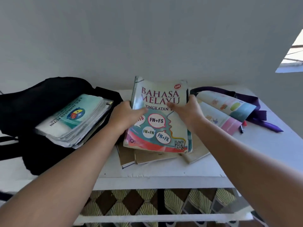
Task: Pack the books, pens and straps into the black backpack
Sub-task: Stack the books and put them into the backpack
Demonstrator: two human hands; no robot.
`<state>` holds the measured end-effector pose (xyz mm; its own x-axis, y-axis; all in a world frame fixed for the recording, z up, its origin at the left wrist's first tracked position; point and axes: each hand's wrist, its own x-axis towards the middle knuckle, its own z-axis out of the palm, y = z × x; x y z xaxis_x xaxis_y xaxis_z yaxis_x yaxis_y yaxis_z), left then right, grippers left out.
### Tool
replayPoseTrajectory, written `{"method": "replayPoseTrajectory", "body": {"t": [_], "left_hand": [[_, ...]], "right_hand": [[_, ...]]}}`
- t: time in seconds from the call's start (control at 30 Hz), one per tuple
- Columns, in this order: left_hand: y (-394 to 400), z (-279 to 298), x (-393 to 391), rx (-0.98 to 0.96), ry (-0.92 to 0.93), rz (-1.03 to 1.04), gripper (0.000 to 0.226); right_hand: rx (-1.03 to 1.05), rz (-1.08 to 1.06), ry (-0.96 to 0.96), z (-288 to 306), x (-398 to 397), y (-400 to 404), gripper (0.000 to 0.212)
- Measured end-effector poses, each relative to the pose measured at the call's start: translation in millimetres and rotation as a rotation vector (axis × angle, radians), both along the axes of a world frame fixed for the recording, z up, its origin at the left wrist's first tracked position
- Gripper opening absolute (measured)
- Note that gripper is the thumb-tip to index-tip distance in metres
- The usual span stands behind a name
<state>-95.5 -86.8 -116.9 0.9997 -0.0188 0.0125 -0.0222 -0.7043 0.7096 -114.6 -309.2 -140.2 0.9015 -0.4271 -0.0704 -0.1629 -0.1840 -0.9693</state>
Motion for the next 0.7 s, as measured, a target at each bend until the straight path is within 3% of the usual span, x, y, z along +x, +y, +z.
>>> {"method": "replayPoseTrajectory", "body": {"t": [0.1, 0.17, 0.23, 0.3, 0.37, 0.43, 0.57, 0.7], "left_hand": [[-4.6, -16.0, -1.9, 0.498, 0.043, 0.0, 0.066], [-9.0, -27.6, -5.9, 0.649, -0.097, 0.003, 0.081], [-20.0, -30.8, -6.1, 0.648, -0.268, -0.073, 0.089], [-41.5, -23.2, -5.2, 0.602, -0.318, -0.217, 0.076], [-72.3, -13.5, -6.4, 0.516, -0.254, -0.352, 0.053], [-105.7, -9.6, -7.2, 0.499, -0.154, -0.458, 0.046], [-150.8, -14.2, 3.2, 0.756, -0.041, -0.589, 0.057], [-172.1, -12.8, 14.5, 0.938, -0.006, -0.613, 0.085]], "right_hand": [[-0.216, 0.105, 0.175, -27.8, -1.8, 1.2, 0.052], [-0.29, 0.163, 0.22, -40.0, -3.6, -4.8, 0.046], [-0.322, 0.188, 0.218, -40.7, -5.3, -13.7, 0.042], [-0.409, 0.152, 0.164, -34.4, -7.7, -23.0, 0.048], [-0.423, 0.055, 0.055, -28.8, -11.2, -33.6, 0.044], [-0.356, -0.045, -0.022, -27.1, -19.8, -48.9, 0.032], [-0.259, -0.225, -0.022, -36.1, -40.5, -87.9, 0.022], [-0.125, -0.453, 0.017, -46.4, -54.3, -128.7, 0.028]]}}
